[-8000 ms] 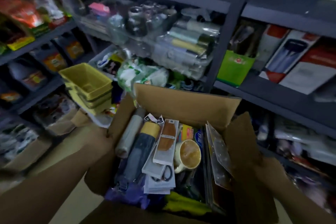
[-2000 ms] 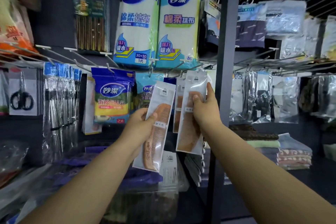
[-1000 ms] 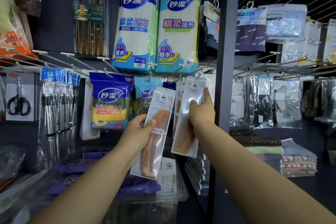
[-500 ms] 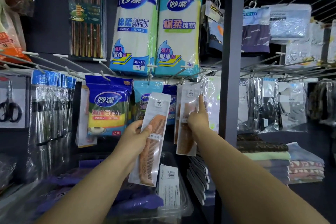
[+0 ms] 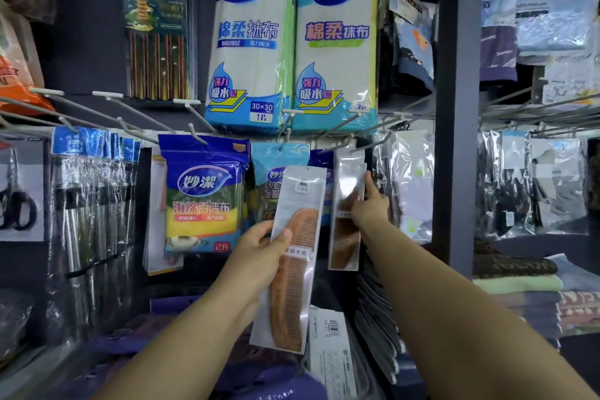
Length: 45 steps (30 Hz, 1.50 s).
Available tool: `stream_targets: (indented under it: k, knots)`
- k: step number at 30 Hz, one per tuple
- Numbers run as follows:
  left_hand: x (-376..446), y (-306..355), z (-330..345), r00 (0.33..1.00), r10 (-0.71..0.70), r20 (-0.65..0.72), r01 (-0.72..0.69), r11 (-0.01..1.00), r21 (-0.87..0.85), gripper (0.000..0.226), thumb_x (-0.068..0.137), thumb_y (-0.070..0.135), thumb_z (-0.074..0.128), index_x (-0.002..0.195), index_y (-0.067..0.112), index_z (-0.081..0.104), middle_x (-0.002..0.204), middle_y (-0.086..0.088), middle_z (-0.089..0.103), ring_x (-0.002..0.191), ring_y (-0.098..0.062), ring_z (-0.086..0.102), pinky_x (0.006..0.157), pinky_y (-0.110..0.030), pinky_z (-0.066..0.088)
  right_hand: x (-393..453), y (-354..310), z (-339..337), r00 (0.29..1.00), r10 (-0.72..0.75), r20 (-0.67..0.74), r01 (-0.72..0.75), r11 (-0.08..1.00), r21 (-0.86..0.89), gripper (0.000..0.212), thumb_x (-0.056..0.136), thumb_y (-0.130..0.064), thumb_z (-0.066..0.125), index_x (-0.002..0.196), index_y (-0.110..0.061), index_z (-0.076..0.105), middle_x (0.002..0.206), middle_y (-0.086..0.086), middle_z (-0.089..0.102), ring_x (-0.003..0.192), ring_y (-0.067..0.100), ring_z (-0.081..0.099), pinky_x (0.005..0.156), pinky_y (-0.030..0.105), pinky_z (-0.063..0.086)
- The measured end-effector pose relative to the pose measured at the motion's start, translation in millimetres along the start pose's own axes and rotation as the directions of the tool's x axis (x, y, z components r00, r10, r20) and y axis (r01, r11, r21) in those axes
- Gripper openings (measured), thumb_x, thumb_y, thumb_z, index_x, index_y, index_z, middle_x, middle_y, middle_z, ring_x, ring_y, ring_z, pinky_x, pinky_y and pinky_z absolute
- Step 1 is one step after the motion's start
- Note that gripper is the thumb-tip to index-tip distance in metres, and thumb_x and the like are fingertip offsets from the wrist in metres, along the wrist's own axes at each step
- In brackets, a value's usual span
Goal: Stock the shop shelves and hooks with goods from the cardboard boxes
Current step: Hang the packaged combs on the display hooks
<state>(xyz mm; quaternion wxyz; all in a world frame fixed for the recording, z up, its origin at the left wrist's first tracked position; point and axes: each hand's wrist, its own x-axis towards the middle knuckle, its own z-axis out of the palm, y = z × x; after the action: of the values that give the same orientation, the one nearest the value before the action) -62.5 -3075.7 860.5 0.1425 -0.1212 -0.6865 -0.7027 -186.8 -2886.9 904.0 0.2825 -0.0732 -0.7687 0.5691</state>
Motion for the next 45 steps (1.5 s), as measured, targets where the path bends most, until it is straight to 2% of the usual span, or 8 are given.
stream_targets:
  k: [6,10,15,21,25,29,35,45]
  knots:
    - [-3,2,8,0.999,-0.026,-0.018,0.025,0.999,-0.036,0.017,0.095,0.023,0.055,0.111,0.022,0.061,0.093,-0.001,0.073,0.081,-0.015,0.069,0.064,-0.028,0.051,-51,-1,-15,0.988,-0.045,-0.148,0.070,0.983,0.169,0.041,0.096,-0.014,0.045,0.136,-0.020,0.049,0.128,0.006,0.056,0.110,0.026,0.058,0.090,0.030,0.045]
    - [-10,-1,24,0.999,0.012,-0.040,-0.015,0.998,-0.067,0.013,0.094,0.024,0.057,0.107,0.023,0.058,0.099,-0.011,0.071,0.092,-0.032,0.067,0.082,-0.046,0.055,-120,-3,-30,0.985,-0.150,0.090,0.114,0.939,0.326,0.027,0.101,-0.034,0.039,0.104,-0.018,0.060,0.097,0.000,0.066,0.092,0.017,0.063,0.086,0.033,0.049]
    - [-18,3,47,0.997,0.045,-0.056,-0.052,0.987,-0.149,0.012,0.093,0.024,0.058,0.106,0.025,0.058,0.095,-0.011,0.069,0.092,-0.029,0.067,0.086,-0.045,0.053,-156,14,-35,0.932,-0.239,0.274,0.185,0.960,0.209,0.025,0.098,-0.028,0.049,0.118,-0.014,0.055,0.095,-0.006,0.064,0.082,0.001,0.059,0.071,0.009,0.043]
    - [-21,7,42,0.991,0.120,-0.066,-0.110,0.984,0.136,0.010,0.095,0.026,0.053,0.092,0.034,0.055,0.100,-0.003,0.063,0.089,-0.019,0.060,0.086,-0.038,0.049,-150,17,-48,0.975,-0.208,0.081,0.181,0.949,0.258,0.016,0.100,-0.020,0.046,0.113,-0.020,0.053,0.093,-0.005,0.063,0.078,-0.002,0.055,0.071,0.016,0.041]
    - [-21,10,22,0.990,0.115,-0.087,-0.099,0.980,0.171,0.011,0.097,0.025,0.050,0.090,0.032,0.055,0.093,-0.001,0.064,0.074,-0.013,0.059,0.075,-0.030,0.046,-151,12,-59,0.982,-0.189,0.014,0.177,0.942,0.285,0.020,0.101,-0.021,0.043,0.119,-0.022,0.051,0.093,-0.013,0.059,0.082,-0.007,0.052,0.061,-0.003,0.037]
    - [-24,6,13,0.991,0.101,-0.091,-0.083,0.980,0.181,0.014,0.098,0.019,0.048,0.090,0.026,0.056,0.087,-0.003,0.064,0.066,-0.014,0.058,0.064,-0.027,0.044,-161,16,-61,0.987,-0.149,-0.063,0.160,0.944,0.288,0.033,0.101,-0.027,0.042,0.131,-0.017,0.051,0.117,0.001,0.063,0.103,0.013,0.057,0.083,0.017,0.038]
    - [-30,-6,6,0.993,0.095,-0.063,-0.074,0.957,0.281,0.014,0.096,0.014,0.050,0.089,0.021,0.059,0.083,-0.005,0.065,0.063,-0.018,0.059,0.066,-0.030,0.047,-151,-6,-65,0.981,-0.139,-0.137,0.182,0.904,0.387,0.038,0.101,-0.025,0.043,0.139,-0.028,0.044,0.105,-0.007,0.060,0.100,0.014,0.059,0.083,0.023,0.041]
    - [-38,-10,-1,0.993,0.075,-0.086,-0.048,0.958,0.282,0.012,0.097,0.013,0.049,0.093,0.019,0.059,0.085,-0.005,0.066,0.065,-0.018,0.059,0.063,-0.027,0.046,-137,1,-61,0.993,-0.047,-0.112,0.083,0.936,0.343,0.044,0.101,-0.025,0.042,0.143,-0.036,0.038,0.123,0.006,0.064,0.108,0.023,0.062,0.098,0.036,0.048]
